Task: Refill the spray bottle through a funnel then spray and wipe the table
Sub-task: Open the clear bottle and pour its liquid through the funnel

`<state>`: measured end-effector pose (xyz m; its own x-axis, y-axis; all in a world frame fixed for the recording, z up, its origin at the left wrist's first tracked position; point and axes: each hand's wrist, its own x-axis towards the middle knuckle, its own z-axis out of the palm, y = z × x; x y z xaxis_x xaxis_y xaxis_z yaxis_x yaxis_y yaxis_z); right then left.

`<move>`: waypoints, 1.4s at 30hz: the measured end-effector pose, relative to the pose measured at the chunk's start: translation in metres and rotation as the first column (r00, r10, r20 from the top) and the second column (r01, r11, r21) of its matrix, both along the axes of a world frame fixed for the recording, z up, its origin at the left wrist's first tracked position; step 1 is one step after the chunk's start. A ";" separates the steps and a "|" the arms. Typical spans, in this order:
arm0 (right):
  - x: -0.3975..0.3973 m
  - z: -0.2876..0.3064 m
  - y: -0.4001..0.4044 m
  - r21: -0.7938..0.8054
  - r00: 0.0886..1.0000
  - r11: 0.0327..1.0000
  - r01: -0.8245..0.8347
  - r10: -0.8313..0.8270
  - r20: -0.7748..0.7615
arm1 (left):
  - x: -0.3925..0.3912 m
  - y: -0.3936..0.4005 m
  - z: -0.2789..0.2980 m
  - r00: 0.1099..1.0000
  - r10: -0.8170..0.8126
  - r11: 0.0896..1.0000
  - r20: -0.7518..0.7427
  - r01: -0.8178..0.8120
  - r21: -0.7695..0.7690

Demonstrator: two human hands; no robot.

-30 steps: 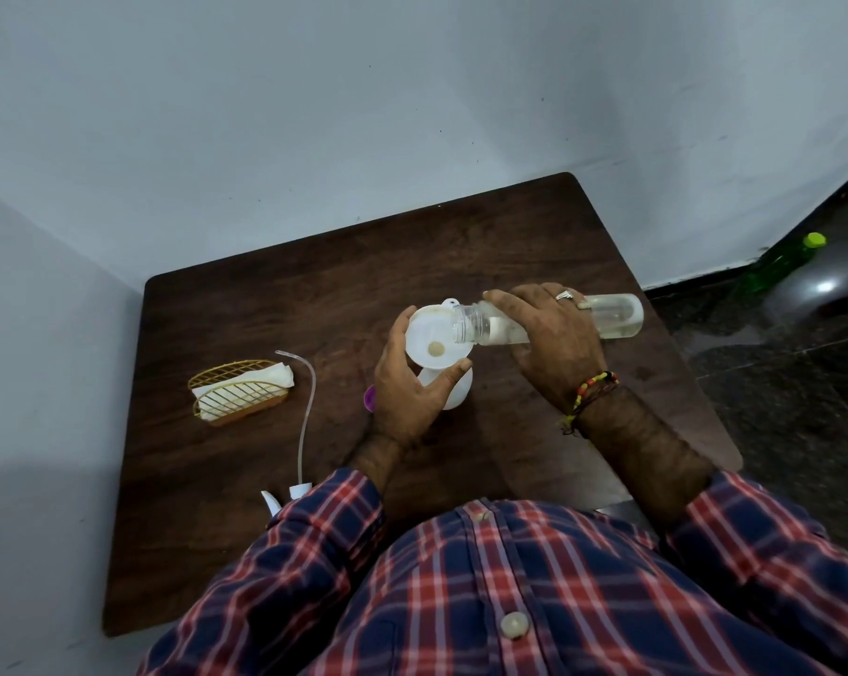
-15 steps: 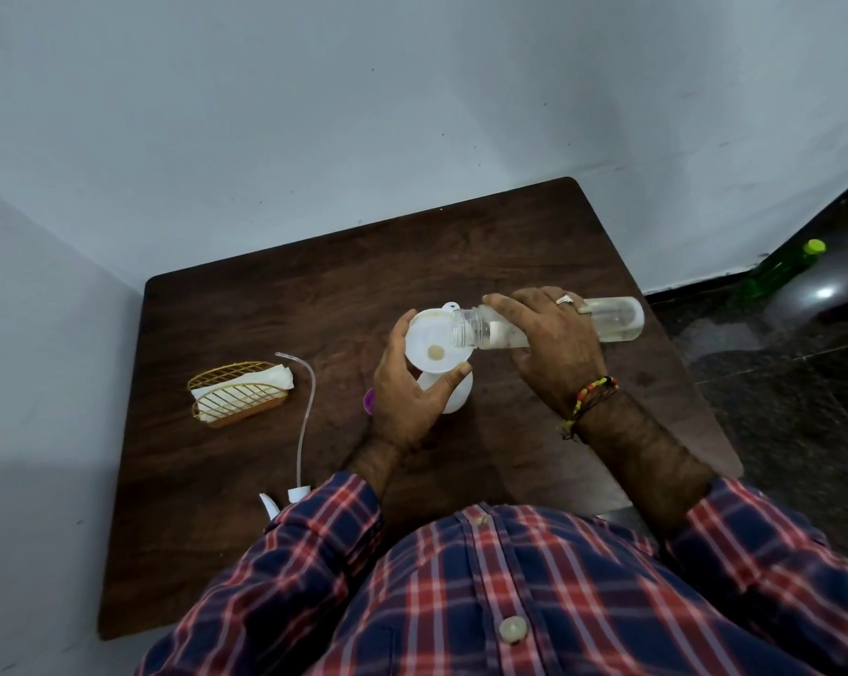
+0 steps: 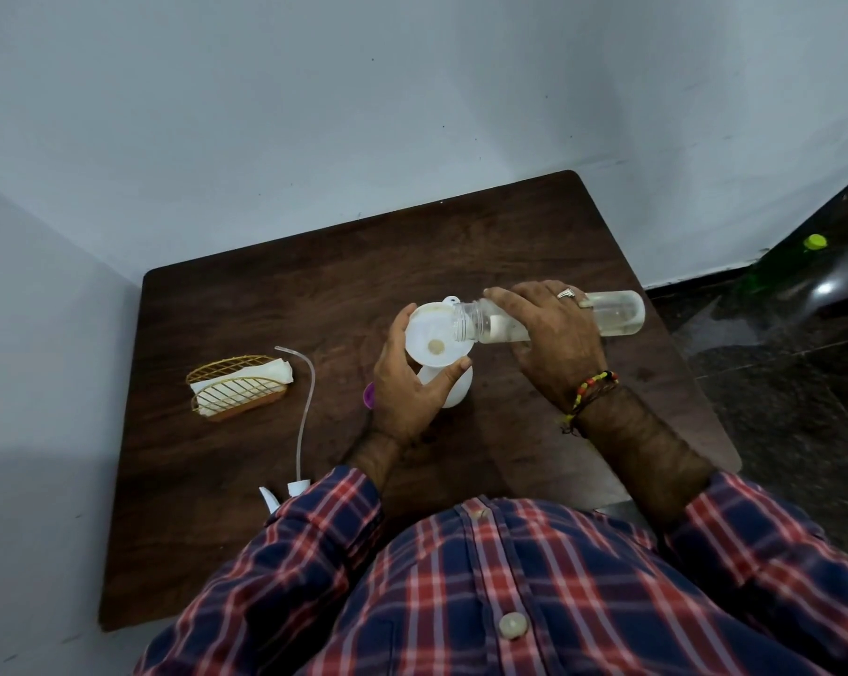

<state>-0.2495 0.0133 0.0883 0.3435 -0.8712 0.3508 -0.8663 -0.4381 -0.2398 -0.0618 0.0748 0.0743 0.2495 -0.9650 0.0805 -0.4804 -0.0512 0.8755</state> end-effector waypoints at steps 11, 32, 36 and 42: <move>0.001 0.000 0.000 0.011 1.000 1.000 0.009 -0.009 -0.014 | 0.000 -0.001 0.000 1.000 -0.008 1.000 -0.006 0.008 0.001; 0.001 -0.001 -0.001 -0.033 1.000 0.999 0.001 -0.001 -0.013 | -0.001 0.000 0.000 1.000 -0.003 1.000 0.005 0.003 0.009; 0.001 0.000 -0.001 -0.039 1.000 0.999 -0.004 0.003 -0.011 | -0.001 -0.001 0.001 1.000 -0.004 1.000 0.013 0.003 0.012; 0.001 -0.001 -0.001 -0.034 1.000 0.999 -0.003 0.003 -0.013 | -0.001 0.000 0.002 1.000 0.002 1.000 0.018 -0.002 0.010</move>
